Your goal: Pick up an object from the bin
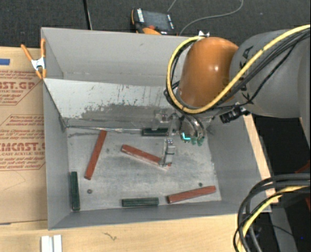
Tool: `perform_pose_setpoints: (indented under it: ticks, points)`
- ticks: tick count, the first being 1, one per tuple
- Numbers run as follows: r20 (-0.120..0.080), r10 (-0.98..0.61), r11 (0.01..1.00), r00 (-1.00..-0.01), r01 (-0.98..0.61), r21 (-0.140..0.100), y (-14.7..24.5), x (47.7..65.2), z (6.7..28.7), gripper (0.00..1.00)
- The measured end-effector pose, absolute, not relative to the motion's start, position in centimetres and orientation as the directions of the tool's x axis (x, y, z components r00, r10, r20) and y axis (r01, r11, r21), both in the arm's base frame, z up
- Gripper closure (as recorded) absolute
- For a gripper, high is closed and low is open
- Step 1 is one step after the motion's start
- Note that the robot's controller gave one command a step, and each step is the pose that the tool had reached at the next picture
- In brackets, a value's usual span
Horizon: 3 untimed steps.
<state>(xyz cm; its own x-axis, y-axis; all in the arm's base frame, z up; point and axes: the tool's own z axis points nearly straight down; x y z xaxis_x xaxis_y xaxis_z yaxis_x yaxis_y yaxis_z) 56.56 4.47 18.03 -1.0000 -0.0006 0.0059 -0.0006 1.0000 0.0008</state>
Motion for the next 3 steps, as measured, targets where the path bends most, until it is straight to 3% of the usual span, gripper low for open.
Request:
perform_pose_setpoints:
  ticks: [1,2,3]
  points:
    - [0.006,-0.164,0.986,-0.986,-0.164,0.001,2.6,53.7,6.6,0.0]
    - [-0.002,-0.164,0.987,-0.987,-0.164,0.001,2.7,53.9,7.0,1.0]
    - [-0.009,-0.287,0.958,-0.958,-0.287,-0.002,2.2,53.9,18.8,1.0]
